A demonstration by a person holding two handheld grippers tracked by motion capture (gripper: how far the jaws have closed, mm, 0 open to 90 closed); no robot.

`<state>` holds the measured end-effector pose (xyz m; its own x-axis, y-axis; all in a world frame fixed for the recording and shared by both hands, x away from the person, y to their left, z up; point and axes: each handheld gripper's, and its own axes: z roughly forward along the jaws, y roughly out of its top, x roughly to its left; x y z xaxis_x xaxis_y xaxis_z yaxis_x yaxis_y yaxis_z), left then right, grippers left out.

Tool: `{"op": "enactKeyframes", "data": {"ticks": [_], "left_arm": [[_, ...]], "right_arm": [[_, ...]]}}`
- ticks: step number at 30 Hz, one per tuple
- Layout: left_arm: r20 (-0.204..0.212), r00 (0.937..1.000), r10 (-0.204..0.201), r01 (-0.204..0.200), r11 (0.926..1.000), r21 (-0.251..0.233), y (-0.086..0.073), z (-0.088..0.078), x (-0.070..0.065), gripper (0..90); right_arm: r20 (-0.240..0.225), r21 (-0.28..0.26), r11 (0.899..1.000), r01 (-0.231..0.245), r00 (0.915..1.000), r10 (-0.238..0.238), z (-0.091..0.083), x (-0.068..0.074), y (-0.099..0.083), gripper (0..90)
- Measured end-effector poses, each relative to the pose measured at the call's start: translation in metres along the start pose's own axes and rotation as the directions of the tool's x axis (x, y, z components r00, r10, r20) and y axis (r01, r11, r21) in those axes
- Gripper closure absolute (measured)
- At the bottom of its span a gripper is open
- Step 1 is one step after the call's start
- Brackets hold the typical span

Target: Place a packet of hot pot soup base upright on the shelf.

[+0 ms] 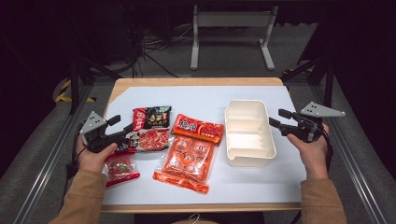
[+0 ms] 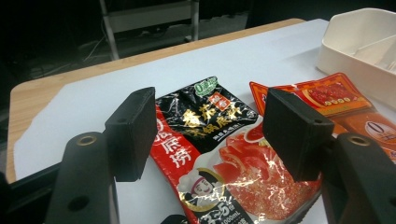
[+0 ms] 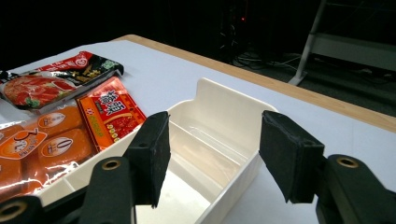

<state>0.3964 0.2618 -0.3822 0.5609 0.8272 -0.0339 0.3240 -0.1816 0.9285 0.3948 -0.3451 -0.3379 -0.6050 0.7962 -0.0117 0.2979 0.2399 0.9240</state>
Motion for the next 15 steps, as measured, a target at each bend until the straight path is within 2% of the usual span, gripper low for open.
{"op": "enactKeyframes", "data": {"ticks": [4,6,10,14,15], "left_arm": [[-0.010,0.9999,0.008,-0.008,1.0000,0.002,0.005,-0.001,0.000,36.1],[-0.025,0.9996,0.013,-0.013,0.9997,0.020,0.008,0.001,0.001,36.3],[-0.015,0.9996,-0.026,0.026,0.9992,0.030,0.012,0.007,0.006,35.8],[-0.002,0.9994,-0.034,0.034,0.9981,0.051,0.019,0.010,0.012,43.3],[0.000,0.9991,-0.042,0.042,0.9982,0.043,0.020,0.010,0.014,43.5]], "right_arm": [[0.002,0.011,1.000,0.003,1.0000,-0.003,0.000,0.001,-0.001,43.1],[0.000,0.016,1.000,-0.004,1.0000,0.004,0.001,0.001,-0.001,42.8],[0.004,0.031,0.999,-0.007,1.0000,0.007,0.004,0.001,-0.002,41.9],[0.004,0.031,0.999,-0.010,0.9999,0.010,0.005,0.002,-0.001,41.5],[0.002,0.033,0.999,-0.010,0.9999,0.010,0.005,0.002,-0.001,41.4]]}}
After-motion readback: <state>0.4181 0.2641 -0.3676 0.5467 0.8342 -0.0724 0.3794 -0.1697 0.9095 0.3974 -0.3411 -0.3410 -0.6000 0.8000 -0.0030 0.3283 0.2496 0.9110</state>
